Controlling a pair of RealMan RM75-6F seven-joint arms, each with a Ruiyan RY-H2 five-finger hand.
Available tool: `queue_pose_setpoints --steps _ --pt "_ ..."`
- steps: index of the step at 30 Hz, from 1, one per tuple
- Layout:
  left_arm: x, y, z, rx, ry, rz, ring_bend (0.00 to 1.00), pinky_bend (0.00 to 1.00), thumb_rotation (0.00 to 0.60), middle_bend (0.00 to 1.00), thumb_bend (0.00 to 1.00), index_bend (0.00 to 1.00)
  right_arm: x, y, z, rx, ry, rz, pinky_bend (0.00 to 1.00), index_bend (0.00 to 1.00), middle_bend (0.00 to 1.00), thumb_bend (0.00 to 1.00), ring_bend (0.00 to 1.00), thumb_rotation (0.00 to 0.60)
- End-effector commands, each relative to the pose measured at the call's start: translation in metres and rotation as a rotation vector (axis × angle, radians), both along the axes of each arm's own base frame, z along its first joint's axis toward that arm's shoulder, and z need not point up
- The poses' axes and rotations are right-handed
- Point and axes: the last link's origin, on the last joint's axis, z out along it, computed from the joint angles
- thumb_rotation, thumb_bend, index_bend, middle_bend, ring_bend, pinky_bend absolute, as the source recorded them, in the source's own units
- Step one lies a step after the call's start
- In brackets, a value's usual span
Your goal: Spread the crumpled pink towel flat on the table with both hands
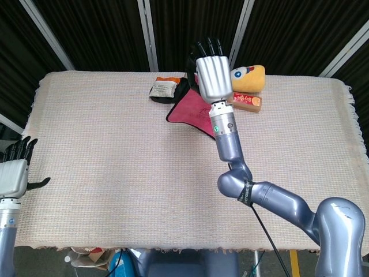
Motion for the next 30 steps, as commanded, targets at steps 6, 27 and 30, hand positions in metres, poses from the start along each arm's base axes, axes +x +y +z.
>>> queue_pose_setpoints --steps 6,27,30 --pt "0.012 0.008 -0.004 -0.001 -0.006 -0.038 0.0 0.0 0.6 0.0 0.0 0.0 0.004 0.007 0.01 0.011 0.005 0.035 0.13 0.66 0.29 0.6 0.14 0.6" --pt "0.07 0.094 -0.004 0.026 -0.197 -0.131 0.0 0.01 0.6 0.0 0.01 0.0 -0.003 0.021 0.021 0.088 0.046 0.054 0.13 0.67 0.29 0.6 0.16 0.6" --pt "0.081 0.109 -0.009 0.026 -0.22 -0.146 0.0 0.01 0.6 0.0 0.02 0.0 -0.002 0.022 0.022 0.092 0.047 0.056 0.13 0.67 0.29 0.6 0.16 0.6"
